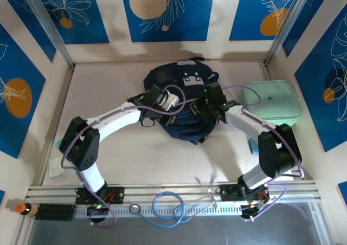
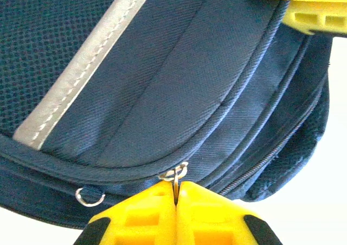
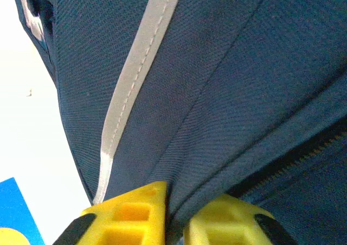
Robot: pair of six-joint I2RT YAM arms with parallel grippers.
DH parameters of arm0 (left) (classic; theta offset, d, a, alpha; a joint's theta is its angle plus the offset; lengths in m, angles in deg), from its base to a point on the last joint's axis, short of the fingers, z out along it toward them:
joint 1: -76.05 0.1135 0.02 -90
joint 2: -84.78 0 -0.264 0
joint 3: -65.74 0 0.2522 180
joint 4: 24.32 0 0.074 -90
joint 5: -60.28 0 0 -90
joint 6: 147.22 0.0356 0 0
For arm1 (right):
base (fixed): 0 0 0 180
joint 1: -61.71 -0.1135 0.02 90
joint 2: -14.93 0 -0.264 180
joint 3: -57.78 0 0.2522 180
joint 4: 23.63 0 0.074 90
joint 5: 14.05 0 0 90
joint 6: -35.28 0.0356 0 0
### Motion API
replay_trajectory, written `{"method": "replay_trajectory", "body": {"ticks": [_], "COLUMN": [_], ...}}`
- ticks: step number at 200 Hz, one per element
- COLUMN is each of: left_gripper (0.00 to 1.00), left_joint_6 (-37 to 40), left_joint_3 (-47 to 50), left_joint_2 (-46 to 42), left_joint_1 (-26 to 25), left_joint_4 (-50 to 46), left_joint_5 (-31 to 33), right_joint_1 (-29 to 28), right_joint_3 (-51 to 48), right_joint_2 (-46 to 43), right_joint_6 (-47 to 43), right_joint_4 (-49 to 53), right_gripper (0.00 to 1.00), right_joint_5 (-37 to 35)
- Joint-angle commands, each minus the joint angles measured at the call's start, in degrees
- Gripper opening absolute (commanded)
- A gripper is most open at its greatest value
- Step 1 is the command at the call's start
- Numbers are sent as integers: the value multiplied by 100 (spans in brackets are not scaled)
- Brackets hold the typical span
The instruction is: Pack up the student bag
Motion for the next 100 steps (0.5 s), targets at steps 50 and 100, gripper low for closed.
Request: {"method": "replay_trajectory", "body": {"ticks": [50, 100], "left_gripper": [0, 0], "left_joint_6": [-12, -254], "left_joint_3": [-103, -726], "left_joint_2": [104, 554], "left_joint_1": [442, 963], "left_joint_4": [-522, -528], "left_joint_5": [1049, 1137], "right_joint_1": [95, 167], "right_joint_3": [157, 236], "right_joint_2": [-141, -69], "right_joint_6": [-428, -763], "right_joint_4": [515, 474], "right_gripper": [4, 4], "right_joint_5": [-76, 377]}}
